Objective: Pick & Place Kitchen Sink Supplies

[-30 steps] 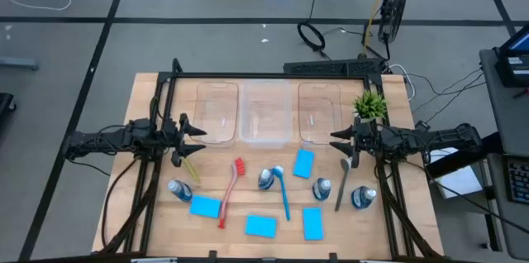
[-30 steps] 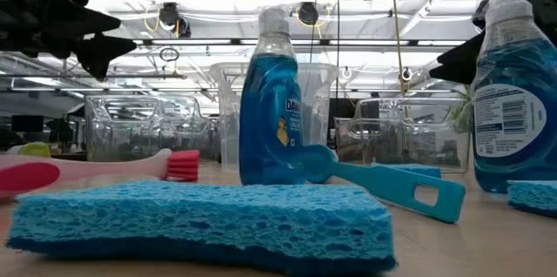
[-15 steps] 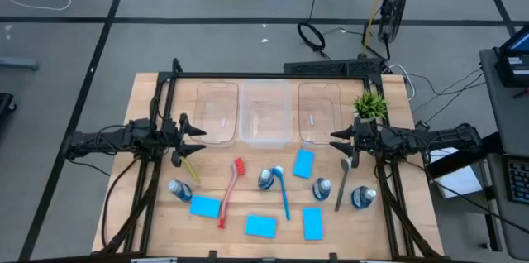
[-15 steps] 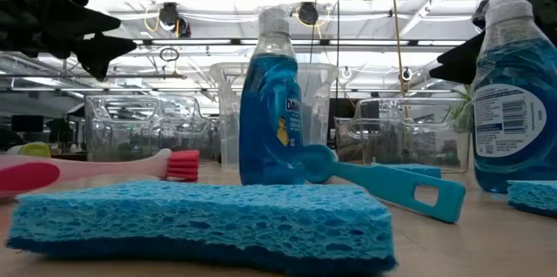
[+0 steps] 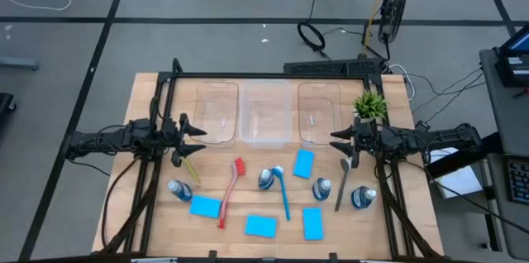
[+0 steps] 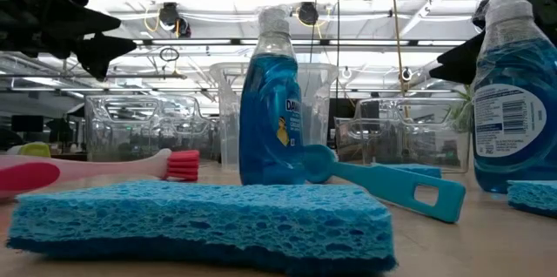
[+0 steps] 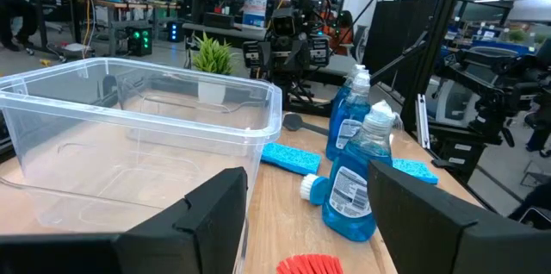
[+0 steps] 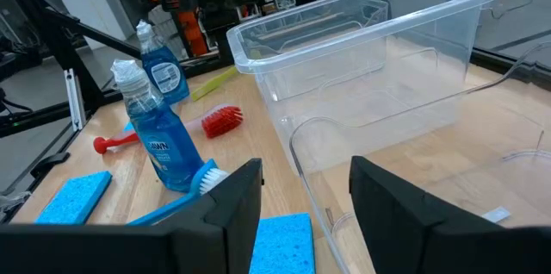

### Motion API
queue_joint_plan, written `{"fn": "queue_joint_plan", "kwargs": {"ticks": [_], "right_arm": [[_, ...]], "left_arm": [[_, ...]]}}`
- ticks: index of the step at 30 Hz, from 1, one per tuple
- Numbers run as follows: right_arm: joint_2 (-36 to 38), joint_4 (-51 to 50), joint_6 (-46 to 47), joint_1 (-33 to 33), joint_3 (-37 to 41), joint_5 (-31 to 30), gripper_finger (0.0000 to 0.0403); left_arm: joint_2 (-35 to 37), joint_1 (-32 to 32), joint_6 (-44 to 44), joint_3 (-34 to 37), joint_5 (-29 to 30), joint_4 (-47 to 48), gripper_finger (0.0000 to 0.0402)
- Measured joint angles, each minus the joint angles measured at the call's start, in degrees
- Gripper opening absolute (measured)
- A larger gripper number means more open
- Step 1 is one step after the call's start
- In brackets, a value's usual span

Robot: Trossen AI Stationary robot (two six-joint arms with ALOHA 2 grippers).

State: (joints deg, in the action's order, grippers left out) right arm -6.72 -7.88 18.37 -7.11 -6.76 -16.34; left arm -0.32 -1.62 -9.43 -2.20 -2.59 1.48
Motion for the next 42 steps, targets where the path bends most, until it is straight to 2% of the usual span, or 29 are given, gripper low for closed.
{"fn": "queue_joint_plan", "kwargs": {"ticks": [11, 14, 17, 24, 27, 30, 36, 38, 42], "right_arm": [[0.0, 0.0, 0.01, 0.0, 0.02, 0.0, 0.0167], [0.0, 0.0, 0.0, 0.0, 0.01, 0.0, 0.0167], [0.0, 0.88, 0.01, 0.0, 0.01, -0.05, 0.0167], [-0.01, 12.1, 10.21, 0.0, 0.5, -0.31, 0.0167], [0.04, 15.89, 11.54, 0.0, 0.37, -0.17, 0.0167], [-0.01, 19.66, 11.26, 0.0, 0.37, 0.09, 0.0167], [-0.56, 34.78, 7.85, -0.13, 0.26, 5.98, 0.0167], [-1.24, 39.51, 5.95, -0.13, 0.06, 6.11, 0.0167], [-4.19, 38.76, 1.79, -0.13, -3.93, 5.83, 0.0166]], "left_arm": [[0.0, 0.0, 0.0, 0.0, 0.04, -0.5, 0.0241], [0.0, 0.0, -3.82, -0.02, -0.34, -2.26, 0.0241], [0.0, -0.01, -3.19, 0.0, 1.66, -3.04, 0.0241], [0.0, -0.01, -7.64, -0.02, 5.05, -10.18, 0.0241], [0.0, -0.01, -8.57, -0.02, 5.68, -13.69, 0.0241], [0.0, -0.01, -8.12, -0.02, 5.7, -16.1, 0.0241], [-0.01, -0.01, -7.63, -0.02, 5.71, -17.22, 0.0241], [0.0, -0.01, -7.66, -0.02, 5.7, -17.78, 0.0241], [0.0, -0.01, -9.18, -0.02, 5.65, -17.9, 0.0241]]}}
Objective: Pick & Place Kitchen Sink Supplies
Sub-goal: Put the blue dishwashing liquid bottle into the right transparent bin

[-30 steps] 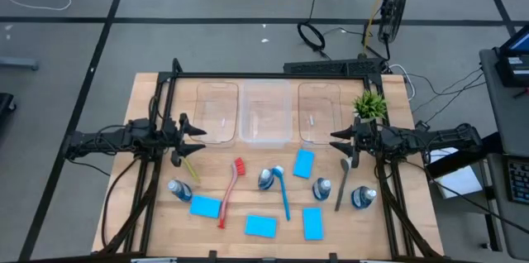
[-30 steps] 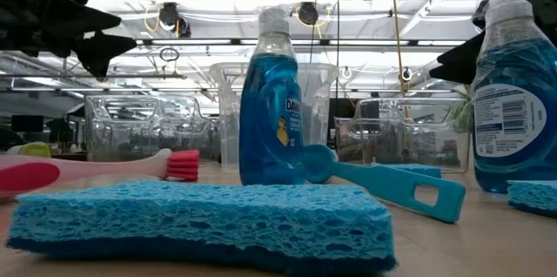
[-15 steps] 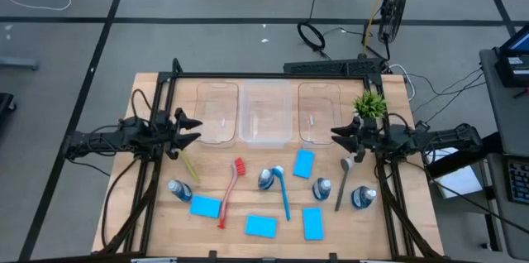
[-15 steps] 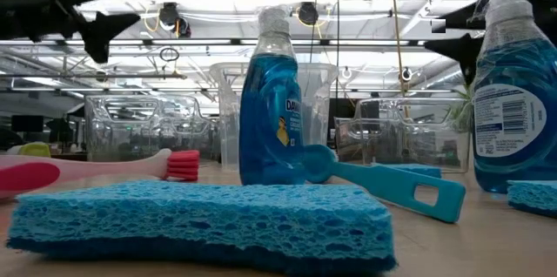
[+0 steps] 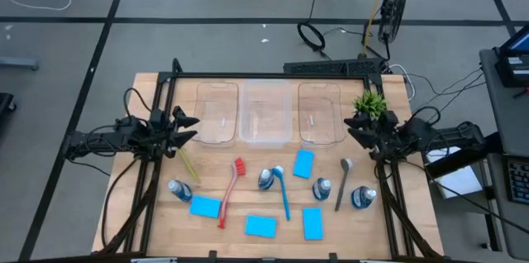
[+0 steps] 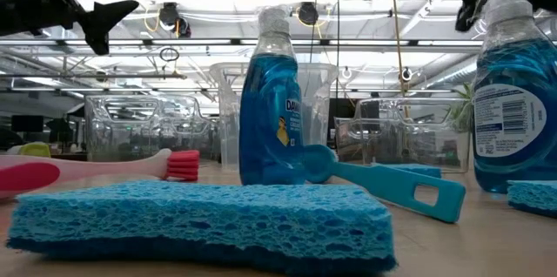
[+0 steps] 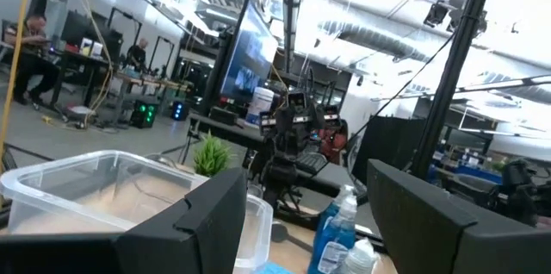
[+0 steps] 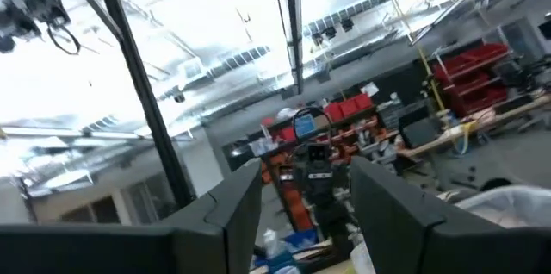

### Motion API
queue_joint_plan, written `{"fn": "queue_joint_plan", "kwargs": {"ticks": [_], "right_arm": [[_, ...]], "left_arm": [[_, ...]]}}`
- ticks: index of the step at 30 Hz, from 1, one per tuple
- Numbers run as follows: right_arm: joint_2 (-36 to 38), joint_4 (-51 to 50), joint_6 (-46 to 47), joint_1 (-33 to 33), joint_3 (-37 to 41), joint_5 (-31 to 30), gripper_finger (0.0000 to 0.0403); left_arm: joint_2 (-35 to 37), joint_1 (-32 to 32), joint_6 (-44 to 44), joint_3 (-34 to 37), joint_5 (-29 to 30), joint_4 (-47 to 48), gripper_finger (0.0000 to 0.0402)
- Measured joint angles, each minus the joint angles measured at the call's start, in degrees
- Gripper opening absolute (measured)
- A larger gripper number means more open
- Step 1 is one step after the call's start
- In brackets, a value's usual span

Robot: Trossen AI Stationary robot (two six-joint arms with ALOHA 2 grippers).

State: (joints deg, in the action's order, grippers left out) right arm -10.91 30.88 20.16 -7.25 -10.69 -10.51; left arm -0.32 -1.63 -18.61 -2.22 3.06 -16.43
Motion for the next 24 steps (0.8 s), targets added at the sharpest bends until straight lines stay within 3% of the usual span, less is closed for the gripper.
{"fn": "queue_joint_plan", "kwargs": {"ticks": [3, 8, 13, 19, 24], "right_arm": [[-4.29, -8.31, -2.29, 0.0, -7.49, 0.06, 0.016], [-14.24, -30.4, -4.48, 0.0, -24.24, 0.56, 0.0141], [-23.09, -47.33, -4.51, 0.02, -38.2, 5.02, 0.0126], [-27.02, -50.48, -5.7, 0.0, -42.96, 15.07, 0.0113], [-27.01, -50.6, -3.33, 0.0, -42.96, 18.12, 0.0104]], "left_arm": [[0.0, 0.0, -1.02, 0.0, -0.01, 0.04, 0.0241], [0.0, 0.0, -1.02, 0.0, -0.04, 0.14, 0.0241], [0.0, 0.0, -0.34, 0.0, -1.12, 0.63, 0.0241], [0.0, 0.0, 0.9, 0.0, -1.54, 1.75, 0.0241], [0.0, 0.0, 0.45, 0.0, -1.61, 1.73, 0.0241]]}}
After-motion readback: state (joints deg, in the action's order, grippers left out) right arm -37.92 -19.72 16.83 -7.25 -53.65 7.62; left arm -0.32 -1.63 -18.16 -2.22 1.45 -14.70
